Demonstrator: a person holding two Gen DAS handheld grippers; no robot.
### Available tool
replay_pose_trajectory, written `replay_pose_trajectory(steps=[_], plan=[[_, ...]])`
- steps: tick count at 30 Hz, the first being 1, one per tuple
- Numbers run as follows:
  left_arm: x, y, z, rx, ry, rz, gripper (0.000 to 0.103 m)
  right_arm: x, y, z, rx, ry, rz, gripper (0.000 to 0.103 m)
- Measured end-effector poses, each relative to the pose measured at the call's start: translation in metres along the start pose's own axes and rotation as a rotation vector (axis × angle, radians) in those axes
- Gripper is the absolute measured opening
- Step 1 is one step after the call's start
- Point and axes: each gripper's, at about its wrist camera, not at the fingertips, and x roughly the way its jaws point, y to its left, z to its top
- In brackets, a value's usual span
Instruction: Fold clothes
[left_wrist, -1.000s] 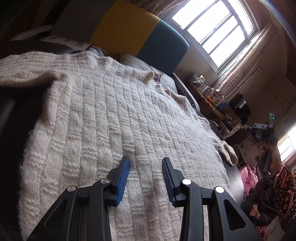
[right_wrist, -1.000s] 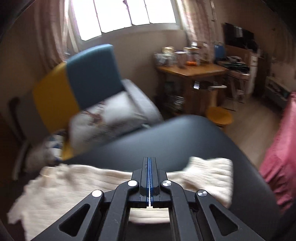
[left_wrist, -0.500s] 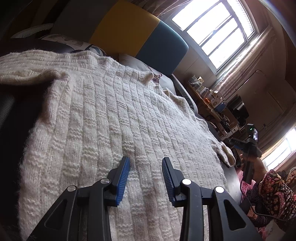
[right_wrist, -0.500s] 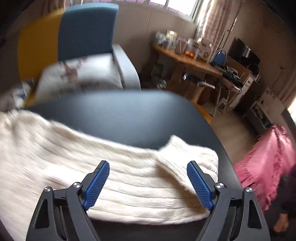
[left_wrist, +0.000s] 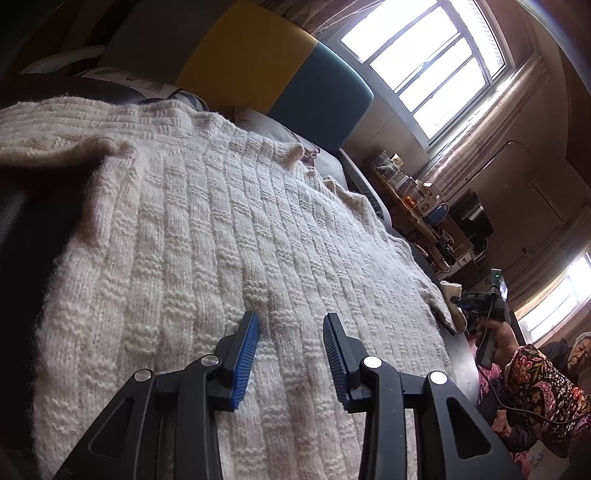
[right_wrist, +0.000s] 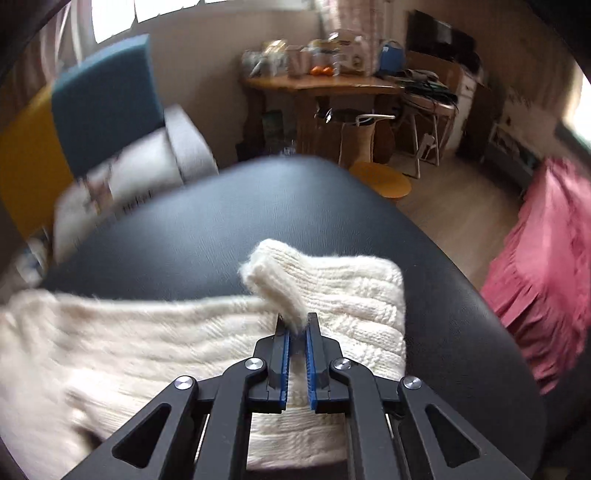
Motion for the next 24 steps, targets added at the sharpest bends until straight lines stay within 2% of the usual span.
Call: replay_pose_trajectory(steps=[3,11,14,19,24], plan=[[0.0,0.001,0.0,-0.002,-0.001,-0.004,0.036,-0.025,0.008,0.011,0.066,-0.03,0.115,0.008],[-0.002,0.001,0.001,-0.008,-0.003,-0.014,0.036,-0.095,0.111,0.017,0.03,-0.086,0.432,0.008],[-0.003,0.002,0.001,-0.006,-0.004,-0.012,0.036,-0.112,0.164,0.007,-0.019,-0.079,0.528,0.008],[-0.003,0.002,0.001,-0.008,-0.006,-0.016,0.036,-0.124,0.256,-0.027,-0.114,-0.038,0.639,0.008],[-0.004,0.004,0.0,-0.013,-0.009,-0.025,0.036,-0.11,0.329,-0.074,-0.22,0.037,0.664,0.008]])
